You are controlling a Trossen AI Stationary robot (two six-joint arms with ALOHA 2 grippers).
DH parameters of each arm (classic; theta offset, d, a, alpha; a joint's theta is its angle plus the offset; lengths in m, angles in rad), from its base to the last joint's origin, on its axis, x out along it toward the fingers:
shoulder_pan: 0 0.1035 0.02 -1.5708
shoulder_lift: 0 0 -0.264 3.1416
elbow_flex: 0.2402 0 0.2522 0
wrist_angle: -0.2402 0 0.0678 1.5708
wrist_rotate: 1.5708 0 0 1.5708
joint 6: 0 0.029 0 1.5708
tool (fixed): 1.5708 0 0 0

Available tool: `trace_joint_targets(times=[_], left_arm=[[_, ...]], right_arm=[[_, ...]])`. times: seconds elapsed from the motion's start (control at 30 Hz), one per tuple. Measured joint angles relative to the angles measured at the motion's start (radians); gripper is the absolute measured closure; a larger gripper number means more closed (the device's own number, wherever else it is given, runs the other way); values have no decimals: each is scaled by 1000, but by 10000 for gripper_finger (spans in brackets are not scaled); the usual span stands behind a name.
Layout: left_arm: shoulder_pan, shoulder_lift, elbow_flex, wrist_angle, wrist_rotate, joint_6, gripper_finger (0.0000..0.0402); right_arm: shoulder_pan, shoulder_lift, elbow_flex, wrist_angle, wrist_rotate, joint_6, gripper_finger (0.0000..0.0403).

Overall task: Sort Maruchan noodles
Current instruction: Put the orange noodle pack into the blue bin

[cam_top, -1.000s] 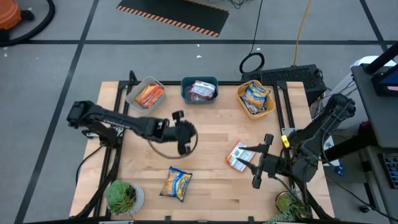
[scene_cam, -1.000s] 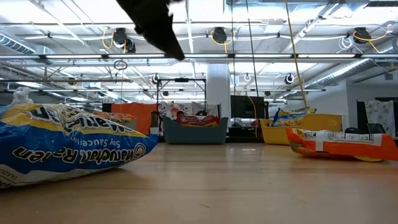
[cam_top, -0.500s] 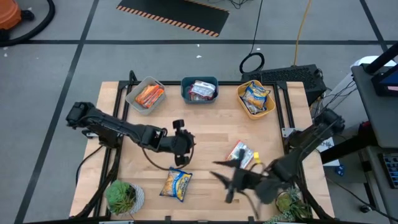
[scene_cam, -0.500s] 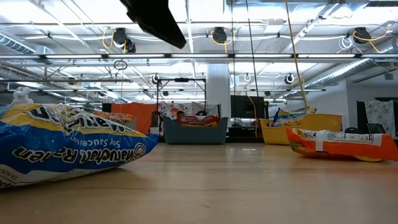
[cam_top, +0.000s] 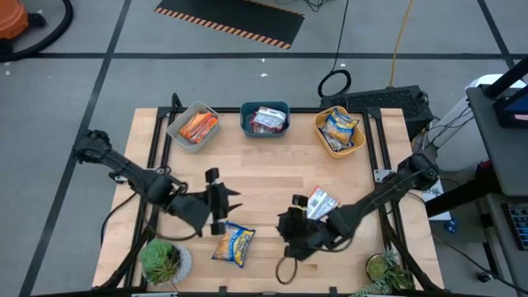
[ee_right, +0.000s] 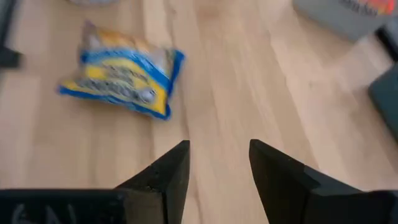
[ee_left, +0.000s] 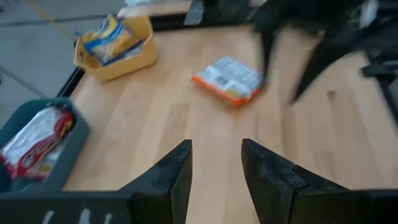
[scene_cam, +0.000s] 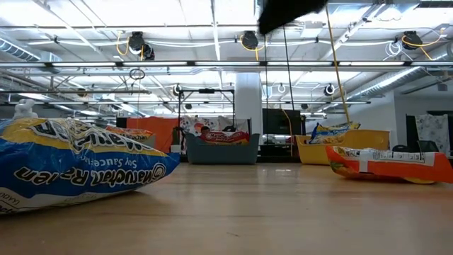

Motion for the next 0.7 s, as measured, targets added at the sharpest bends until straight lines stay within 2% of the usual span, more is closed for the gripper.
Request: trace_joint_targets(times=[0.2, 0.27, 0.7], left_arm=[[-37, 1, 0, 5, -22, 5, 256], [-38, 1, 0, 4, -22, 7, 256], [-42, 1, 0, -3, -19, 10, 256]], right_arm=[[-81, 22, -99, -5, -282, -2, 241], [-93, 27, -141, -17, -328, 10, 243], [-142, 23, -315, -17, -326, -52, 250]])
